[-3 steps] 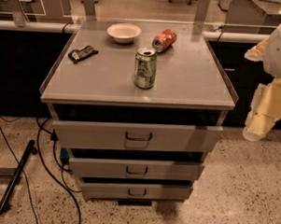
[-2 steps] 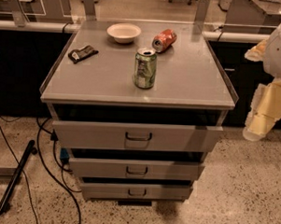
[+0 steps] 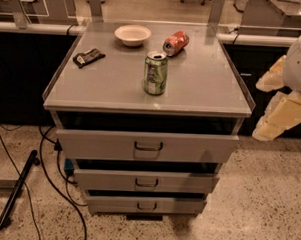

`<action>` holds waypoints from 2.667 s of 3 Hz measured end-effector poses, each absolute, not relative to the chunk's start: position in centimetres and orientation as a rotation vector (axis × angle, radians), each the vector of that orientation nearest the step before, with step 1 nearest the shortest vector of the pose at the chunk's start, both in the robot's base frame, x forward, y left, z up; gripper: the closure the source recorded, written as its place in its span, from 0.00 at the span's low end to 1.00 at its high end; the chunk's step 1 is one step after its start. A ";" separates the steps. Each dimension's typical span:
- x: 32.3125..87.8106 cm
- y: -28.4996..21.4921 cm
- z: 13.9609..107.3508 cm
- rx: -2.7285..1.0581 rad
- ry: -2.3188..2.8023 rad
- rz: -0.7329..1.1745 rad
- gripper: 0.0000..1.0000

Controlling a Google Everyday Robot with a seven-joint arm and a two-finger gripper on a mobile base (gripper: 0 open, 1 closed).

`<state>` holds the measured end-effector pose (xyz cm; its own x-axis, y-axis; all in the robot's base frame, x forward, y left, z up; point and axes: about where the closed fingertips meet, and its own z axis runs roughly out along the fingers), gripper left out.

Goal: Open bottom drawer

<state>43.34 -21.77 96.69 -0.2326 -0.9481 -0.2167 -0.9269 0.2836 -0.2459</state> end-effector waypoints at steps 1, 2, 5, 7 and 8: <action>41.8 -21.8 94.0 -1.624 2.258 -0.060 0.59; 40.5 -21.7 88.5 -1.521 2.295 0.003 0.82; 36.1 -18.5 74.2 -1.427 2.357 0.251 1.00; 36.3 -19.0 64.1 -1.413 2.259 0.195 1.00; 38.1 -19.0 58.6 -1.369 2.219 0.200 1.00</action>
Offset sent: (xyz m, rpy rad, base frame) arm -0.0454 -0.0006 -0.1704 0.1925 0.0313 -0.2061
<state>38.14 -18.97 58.56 -0.3538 -0.7898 -0.5010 -0.8668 0.4782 -0.1416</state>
